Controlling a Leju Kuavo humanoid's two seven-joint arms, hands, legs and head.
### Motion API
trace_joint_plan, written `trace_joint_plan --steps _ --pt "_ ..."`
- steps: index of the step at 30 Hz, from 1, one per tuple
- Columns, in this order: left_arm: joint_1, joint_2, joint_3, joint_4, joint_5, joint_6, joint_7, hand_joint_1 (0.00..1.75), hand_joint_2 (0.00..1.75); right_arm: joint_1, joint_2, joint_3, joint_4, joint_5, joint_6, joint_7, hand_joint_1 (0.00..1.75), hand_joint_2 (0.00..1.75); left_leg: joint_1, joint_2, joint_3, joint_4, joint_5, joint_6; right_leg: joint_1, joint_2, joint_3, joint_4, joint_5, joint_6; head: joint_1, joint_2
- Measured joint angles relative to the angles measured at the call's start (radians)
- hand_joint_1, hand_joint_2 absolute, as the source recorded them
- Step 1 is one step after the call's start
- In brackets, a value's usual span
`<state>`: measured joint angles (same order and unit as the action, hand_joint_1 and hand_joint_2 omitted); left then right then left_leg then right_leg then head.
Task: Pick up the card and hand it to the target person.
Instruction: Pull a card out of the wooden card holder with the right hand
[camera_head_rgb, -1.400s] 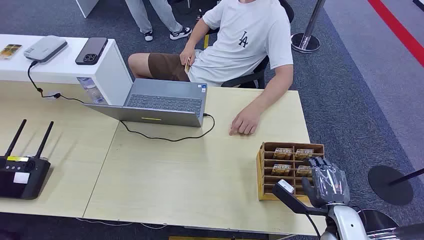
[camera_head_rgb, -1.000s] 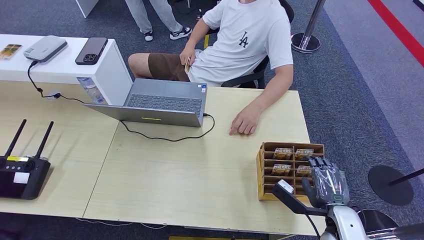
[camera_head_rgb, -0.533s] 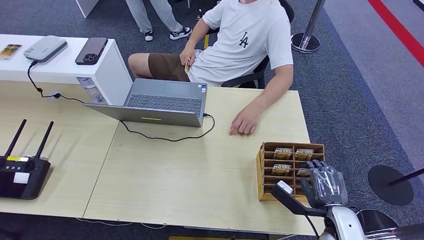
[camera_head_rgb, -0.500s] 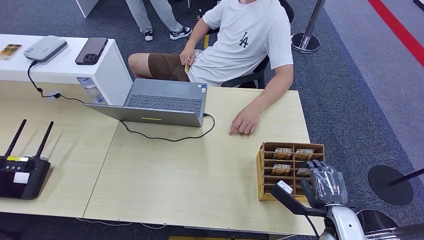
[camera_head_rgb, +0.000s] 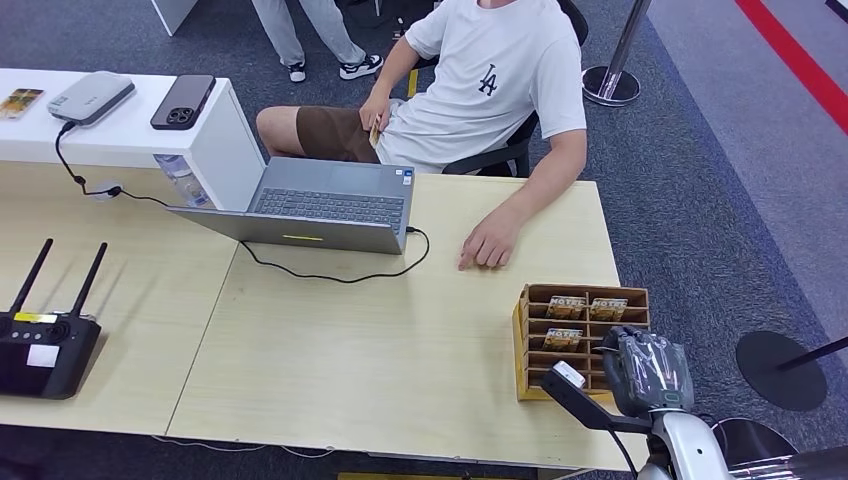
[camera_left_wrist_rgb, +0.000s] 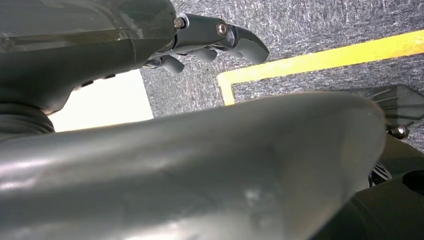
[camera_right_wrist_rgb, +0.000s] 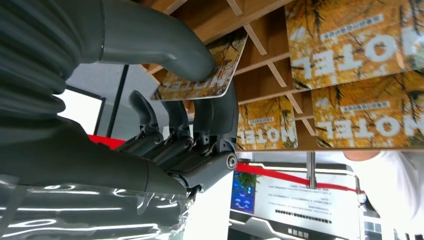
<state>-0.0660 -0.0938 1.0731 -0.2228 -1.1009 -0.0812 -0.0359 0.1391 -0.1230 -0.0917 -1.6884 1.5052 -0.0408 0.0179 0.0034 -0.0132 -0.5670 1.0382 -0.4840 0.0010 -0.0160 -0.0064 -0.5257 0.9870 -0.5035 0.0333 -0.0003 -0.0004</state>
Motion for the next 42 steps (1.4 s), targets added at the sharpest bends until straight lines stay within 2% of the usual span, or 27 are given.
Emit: trace_joint_plan --steps 7,11,16,24,30,36,42 --pt "0.000 0.000 0.000 0.000 0.000 0.000 0.000 0.00 0.00 -0.004 0.002 0.000 0.000 0.000 0.000 0.000 1.51 1.75 0.000 0.000 0.000 0.000 0.000 0.000 0.000 0.000 0.000 0.000 0.000 0.000 0.000 0.000" --pt "0.000 0.001 0.000 0.000 0.000 -0.029 -0.017 0.00 1.75 -0.006 0.002 0.000 0.000 0.000 0.000 0.000 1.52 1.75 0.000 0.000 0.000 0.000 0.000 0.000 0.000 0.000 0.000 0.000 0.000 0.000 0.000 0.000" --pt "0.001 0.002 0.001 0.000 0.001 -0.103 -0.054 0.00 1.75 -0.008 0.004 -0.001 0.002 0.000 0.000 -0.006 1.52 1.75 0.000 0.000 0.000 0.000 0.000 0.000 0.000 0.000 0.000 0.000 0.000 0.000 0.000 0.000" --pt "0.000 0.005 0.001 0.000 0.004 -0.105 -0.069 0.00 1.75 -0.015 0.000 -0.002 0.007 -0.008 0.023 -0.023 1.52 1.75 0.000 0.000 0.000 0.000 0.000 0.000 0.000 0.000 0.000 0.000 0.000 0.000 0.000 0.000" --pt "0.001 0.007 0.002 0.000 0.004 -0.103 -0.069 0.00 1.75 -0.012 -0.027 -0.010 -0.008 0.000 0.058 -0.037 1.52 1.75 0.000 0.000 0.000 0.000 0.000 0.000 0.000 0.000 0.001 0.000 0.000 0.000 0.000 0.000" --pt "0.000 0.011 0.007 0.000 0.009 -0.102 -0.066 0.00 1.75 0.006 -0.092 -0.012 -0.045 0.014 0.100 -0.061 1.52 1.75 -0.001 0.000 0.000 0.000 0.000 0.000 -0.001 0.000 0.000 0.000 0.000 0.000 0.000 0.000" --pt "-0.001 0.014 0.022 0.000 0.015 -0.102 -0.063 0.00 1.75 0.008 -0.224 -0.018 -0.069 -0.082 0.129 -0.103 1.52 1.75 -0.002 0.000 0.000 0.000 0.000 0.001 -0.002 0.000 0.000 0.000 0.000 0.001 0.000 0.000"
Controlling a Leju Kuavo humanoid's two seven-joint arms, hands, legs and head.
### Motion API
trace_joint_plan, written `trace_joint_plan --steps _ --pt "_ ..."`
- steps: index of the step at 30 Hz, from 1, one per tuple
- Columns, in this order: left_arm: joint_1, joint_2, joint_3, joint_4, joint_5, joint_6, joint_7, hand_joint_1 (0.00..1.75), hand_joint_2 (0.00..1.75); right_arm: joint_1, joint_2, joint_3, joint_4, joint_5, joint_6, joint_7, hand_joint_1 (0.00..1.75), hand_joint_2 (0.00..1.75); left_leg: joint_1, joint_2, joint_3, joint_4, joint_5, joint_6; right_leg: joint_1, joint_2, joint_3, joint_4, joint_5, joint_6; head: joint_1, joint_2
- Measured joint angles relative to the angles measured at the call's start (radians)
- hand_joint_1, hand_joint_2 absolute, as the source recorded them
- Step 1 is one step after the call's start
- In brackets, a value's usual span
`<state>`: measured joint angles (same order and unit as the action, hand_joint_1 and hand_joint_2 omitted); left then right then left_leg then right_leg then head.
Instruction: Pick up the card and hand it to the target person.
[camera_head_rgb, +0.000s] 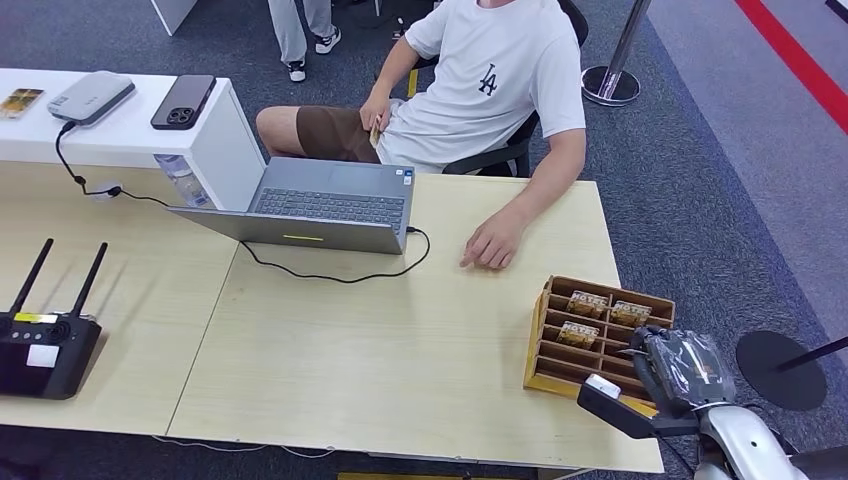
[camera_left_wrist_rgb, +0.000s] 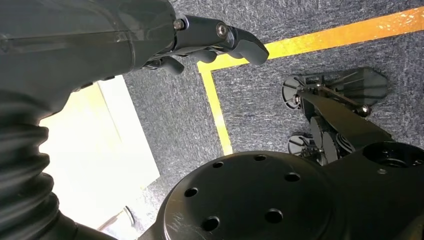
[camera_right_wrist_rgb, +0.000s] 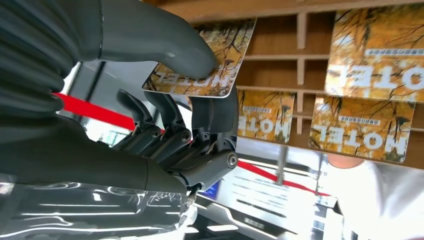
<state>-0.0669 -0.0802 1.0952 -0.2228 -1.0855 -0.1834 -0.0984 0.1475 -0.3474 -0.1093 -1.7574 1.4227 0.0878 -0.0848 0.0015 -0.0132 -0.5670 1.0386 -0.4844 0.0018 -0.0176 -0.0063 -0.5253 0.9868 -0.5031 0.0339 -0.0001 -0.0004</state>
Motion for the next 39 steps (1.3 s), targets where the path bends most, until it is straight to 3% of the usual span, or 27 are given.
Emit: trace_joint_plan --steps 7,15,22,28,34,39 --pt "-0.002 0.000 0.006 0.000 0.000 -0.001 -0.006 0.00 1.75 -0.007 -0.108 -0.017 -0.041 -0.133 -0.003 -0.037 1.52 1.75 0.000 0.000 0.000 0.000 0.000 0.000 0.000 0.000 0.000 0.000 0.000 0.000 0.000 0.000" --pt "-0.005 0.000 0.006 0.000 -0.004 0.000 0.004 0.00 1.75 -0.021 -0.153 -0.056 -0.127 -0.317 -0.009 -0.116 1.52 1.75 0.000 0.000 0.000 0.000 0.000 0.000 0.000 0.000 0.000 0.000 0.000 0.000 0.000 0.000" --pt "-0.006 0.000 0.006 0.000 -0.010 0.003 0.004 0.00 1.75 -0.078 -0.153 -0.065 -0.166 -0.378 -0.014 -0.181 1.52 1.75 0.000 0.000 0.000 0.000 0.000 0.000 0.000 0.000 0.000 0.000 0.000 0.000 0.000 0.000" --pt "-0.008 0.000 0.006 0.000 -0.030 0.002 -0.009 0.00 1.75 -0.215 -0.145 -0.009 -0.137 -0.378 -0.011 -0.210 1.52 1.75 0.000 0.002 0.000 0.000 0.000 0.000 0.000 0.003 0.000 0.000 0.001 0.001 0.000 0.000" --pt "-0.014 0.002 0.006 0.000 -0.050 -0.003 -0.011 0.00 1.75 -0.376 -0.119 0.120 -0.027 -0.325 -0.067 -0.161 1.52 1.75 0.000 0.002 0.000 0.000 0.001 0.001 0.000 0.002 0.000 0.001 0.001 0.001 0.000 0.000" --pt "-0.016 0.002 0.006 0.000 -0.066 -0.003 -0.011 0.00 1.75 -0.446 -0.054 0.223 0.083 -0.244 -0.161 -0.087 1.52 1.75 0.000 0.002 0.000 0.000 0.001 0.001 0.000 0.002 0.000 0.001 0.001 0.001 0.000 0.000"
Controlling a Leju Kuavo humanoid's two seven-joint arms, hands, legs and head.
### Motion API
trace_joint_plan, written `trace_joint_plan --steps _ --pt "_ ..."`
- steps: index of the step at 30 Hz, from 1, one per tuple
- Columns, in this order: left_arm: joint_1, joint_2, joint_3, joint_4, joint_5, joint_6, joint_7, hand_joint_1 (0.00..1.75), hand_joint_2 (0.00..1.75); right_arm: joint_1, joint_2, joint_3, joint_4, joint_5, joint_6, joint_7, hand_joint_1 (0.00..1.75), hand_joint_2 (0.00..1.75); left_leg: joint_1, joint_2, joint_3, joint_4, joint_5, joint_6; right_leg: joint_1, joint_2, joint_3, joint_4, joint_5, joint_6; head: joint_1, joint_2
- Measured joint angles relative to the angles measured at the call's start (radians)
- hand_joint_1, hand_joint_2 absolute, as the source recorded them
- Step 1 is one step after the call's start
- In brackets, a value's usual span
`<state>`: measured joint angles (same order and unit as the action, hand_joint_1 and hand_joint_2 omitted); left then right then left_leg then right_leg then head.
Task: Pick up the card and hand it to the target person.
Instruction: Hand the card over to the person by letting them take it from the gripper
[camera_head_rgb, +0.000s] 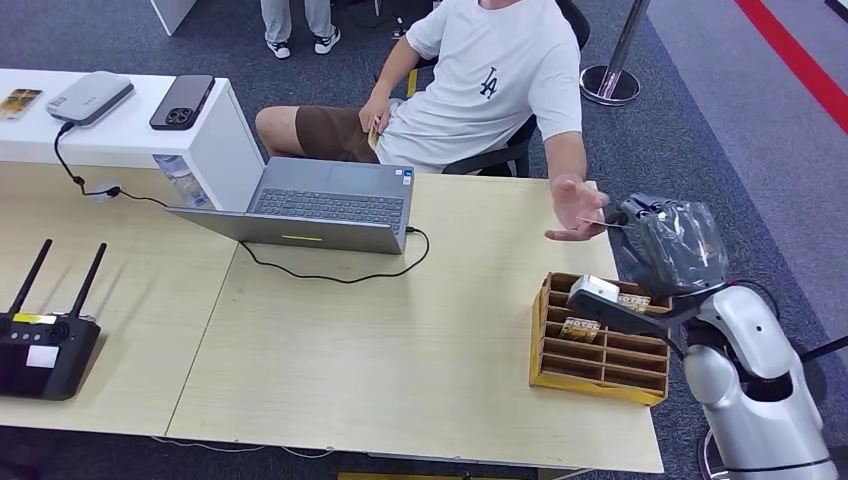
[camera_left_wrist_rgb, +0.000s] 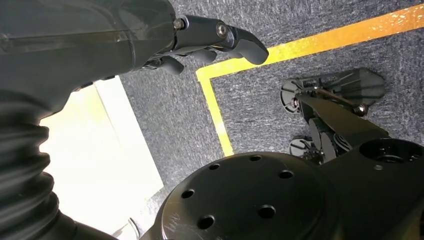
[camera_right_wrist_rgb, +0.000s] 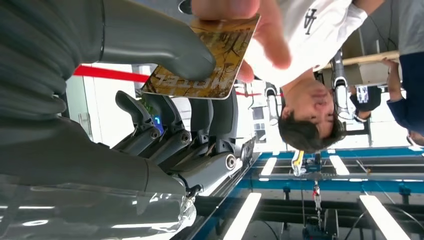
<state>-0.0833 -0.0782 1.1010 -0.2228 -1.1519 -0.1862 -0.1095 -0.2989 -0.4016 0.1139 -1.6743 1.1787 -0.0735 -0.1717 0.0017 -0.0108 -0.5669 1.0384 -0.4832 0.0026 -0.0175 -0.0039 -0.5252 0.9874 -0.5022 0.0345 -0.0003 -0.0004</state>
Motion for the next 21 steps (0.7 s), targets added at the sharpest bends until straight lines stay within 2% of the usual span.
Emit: trace_joint_plan --steps 5,12,16,21 --pt "-0.001 0.000 0.000 0.000 -0.003 0.000 0.012 0.00 1.75 -0.026 0.090 0.063 0.088 0.035 -0.048 0.022 1.52 1.75 0.000 0.000 0.000 0.000 0.000 0.000 0.000 0.000 0.000 0.000 0.000 0.000 0.000 0.000" --pt "-0.004 0.000 0.000 0.000 -0.003 0.000 0.020 0.00 1.75 -0.053 0.226 0.124 0.190 0.060 -0.062 0.025 1.52 1.75 0.000 0.000 0.000 0.000 0.000 0.000 0.000 0.000 0.000 0.000 0.000 0.000 0.000 0.000" --pt "-0.004 0.000 0.000 0.000 -0.001 0.000 0.019 0.00 1.75 -0.060 0.269 0.146 0.231 0.066 -0.062 0.021 1.52 1.75 0.000 0.000 0.000 0.000 0.000 0.000 0.000 0.000 0.000 0.000 0.000 0.000 0.000 0.000" --pt "-0.003 0.001 0.000 0.000 0.005 0.002 0.018 0.00 1.75 -0.068 0.298 0.161 0.260 0.069 -0.062 0.016 1.52 1.75 0.000 0.000 -0.001 0.000 0.000 0.000 0.000 0.000 0.000 0.000 0.000 0.000 0.000 0.000"
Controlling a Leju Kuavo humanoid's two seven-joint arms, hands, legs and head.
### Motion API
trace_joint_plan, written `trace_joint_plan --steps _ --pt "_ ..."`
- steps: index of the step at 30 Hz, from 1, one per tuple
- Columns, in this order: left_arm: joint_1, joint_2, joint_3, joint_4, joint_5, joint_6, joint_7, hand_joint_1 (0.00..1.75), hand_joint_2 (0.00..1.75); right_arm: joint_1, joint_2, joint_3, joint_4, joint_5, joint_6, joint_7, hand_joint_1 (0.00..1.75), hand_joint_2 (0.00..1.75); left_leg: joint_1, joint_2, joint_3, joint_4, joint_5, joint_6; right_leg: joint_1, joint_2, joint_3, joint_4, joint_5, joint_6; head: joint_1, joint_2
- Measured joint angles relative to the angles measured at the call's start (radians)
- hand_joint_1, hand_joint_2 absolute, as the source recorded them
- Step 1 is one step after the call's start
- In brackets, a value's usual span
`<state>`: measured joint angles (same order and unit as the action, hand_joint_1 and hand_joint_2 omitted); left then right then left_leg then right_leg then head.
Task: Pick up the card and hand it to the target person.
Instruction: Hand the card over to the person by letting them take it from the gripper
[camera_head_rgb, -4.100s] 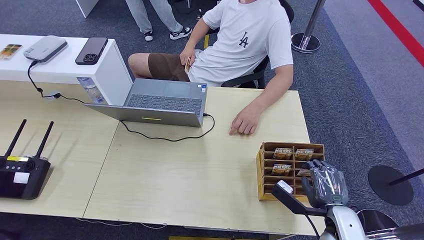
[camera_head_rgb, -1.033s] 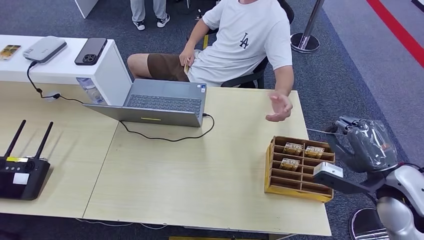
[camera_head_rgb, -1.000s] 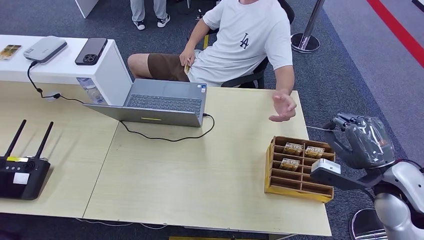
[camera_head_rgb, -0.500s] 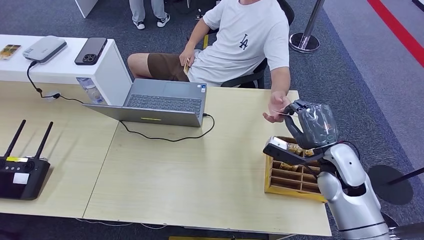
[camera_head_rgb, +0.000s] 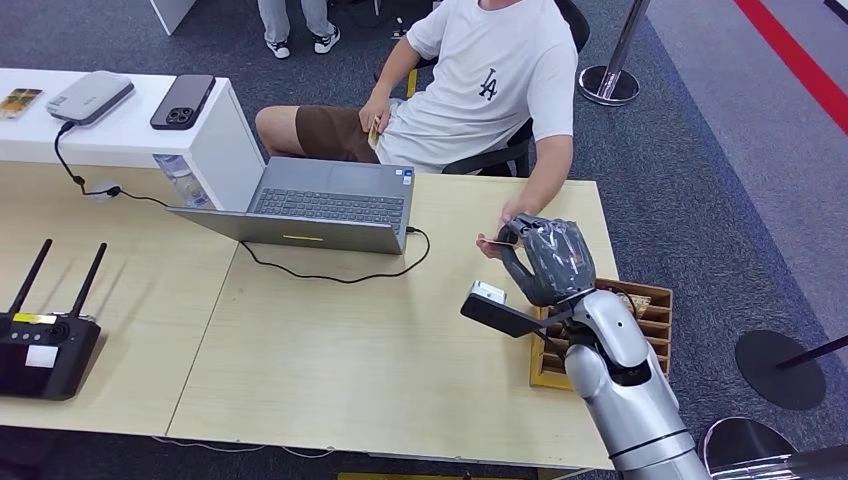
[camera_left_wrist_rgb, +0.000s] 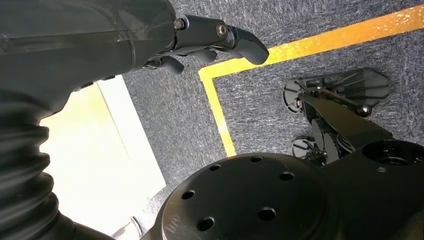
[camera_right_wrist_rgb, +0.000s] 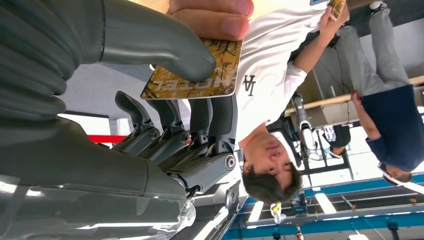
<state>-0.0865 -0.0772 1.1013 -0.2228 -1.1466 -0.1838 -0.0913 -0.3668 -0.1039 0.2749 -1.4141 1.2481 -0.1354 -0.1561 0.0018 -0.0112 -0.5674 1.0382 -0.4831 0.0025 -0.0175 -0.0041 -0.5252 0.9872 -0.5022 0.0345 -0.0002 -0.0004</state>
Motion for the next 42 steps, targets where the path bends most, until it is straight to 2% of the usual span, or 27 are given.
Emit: trace_joint_plan --steps 3,5,7,9,11,22,28,32,36,42 --pt "0.002 0.000 0.000 0.000 0.003 -0.004 -0.011 0.00 1.75 -0.006 0.009 0.003 0.014 0.000 0.000 -0.003 1.52 1.75 0.000 0.000 0.000 0.000 0.000 0.000 0.000 0.000 0.000 0.000 0.000 0.000 0.000 0.000" --pt "0.003 0.001 0.000 0.000 0.003 -0.011 -0.024 0.00 1.75 -0.011 0.011 0.005 0.021 0.000 0.000 -0.005 0.94 1.75 0.000 0.000 0.000 0.000 0.000 0.000 0.000 0.000 0.000 0.000 0.000 0.000 0.000 0.000" --pt "0.004 0.001 0.000 0.000 0.000 -0.013 -0.029 0.00 1.75 -0.014 0.012 0.010 0.027 -0.002 0.001 -0.006 0.23 1.75 0.000 0.000 0.000 0.000 0.000 0.000 0.000 0.000 0.000 0.000 0.000 0.000 0.000 0.000" --pt "0.004 0.001 0.000 0.000 -0.006 -0.014 -0.030 0.00 0.87 -0.015 0.012 0.014 0.033 -0.004 0.002 -0.006 0.05 1.75 0.000 0.000 0.000 0.000 0.000 0.000 0.000 0.000 0.000 0.000 0.000 0.000 0.000 0.000" --pt "0.005 0.001 0.000 0.000 -0.008 -0.013 -0.030 0.00 0.00 -0.015 0.012 0.017 0.039 -0.006 0.002 -0.007 0.00 1.75 0.000 0.000 0.000 0.000 0.000 0.000 0.000 0.000 0.000 0.000 0.000 0.000 0.000 0.000" --pt "0.010 -0.002 0.000 0.000 0.000 -0.005 -0.029 0.00 0.00 -0.020 0.020 0.020 0.052 -0.014 -0.001 -0.011 0.00 1.75 0.000 0.000 0.000 0.000 0.000 0.000 0.000 0.000 0.000 0.000 0.000 0.000 0.000 0.000" --pt "0.010 -0.003 0.000 0.000 0.003 0.000 -0.029 0.00 0.00 -0.013 0.019 0.005 0.012 -0.114 -0.046 -0.052 0.00 1.75 0.000 0.000 0.000 0.000 0.000 0.000 0.000 0.000 -0.001 0.000 0.000 0.000 0.000 0.000" --pt "0.010 -0.003 0.001 0.000 0.007 0.002 -0.026 0.00 0.00 0.018 0.017 -0.050 -0.075 -0.222 -0.096 -0.110 0.00 1.75 0.000 0.000 0.000 0.000 0.000 0.000 0.000 0.000 -0.001 0.000 0.000 0.000 0.000 0.000" --pt "0.012 -0.003 0.007 0.000 0.010 0.007 -0.017 0.00 0.00 0.075 0.014 -0.146 -0.186 -0.327 -0.152 -0.183 0.00 1.75 0.000 0.000 0.000 0.000 0.000 0.000 0.000 0.000 -0.001 -0.001 0.000 0.000 0.000 0.000" --pt "0.013 -0.007 0.016 0.000 0.010 0.009 -0.017 0.00 0.00 0.126 0.007 -0.232 -0.272 -0.357 -0.166 -0.212 0.00 1.75 0.000 0.000 0.000 0.000 0.000 0.000 0.000 0.000 -0.001 -0.001 0.000 0.000 0.000 0.000"
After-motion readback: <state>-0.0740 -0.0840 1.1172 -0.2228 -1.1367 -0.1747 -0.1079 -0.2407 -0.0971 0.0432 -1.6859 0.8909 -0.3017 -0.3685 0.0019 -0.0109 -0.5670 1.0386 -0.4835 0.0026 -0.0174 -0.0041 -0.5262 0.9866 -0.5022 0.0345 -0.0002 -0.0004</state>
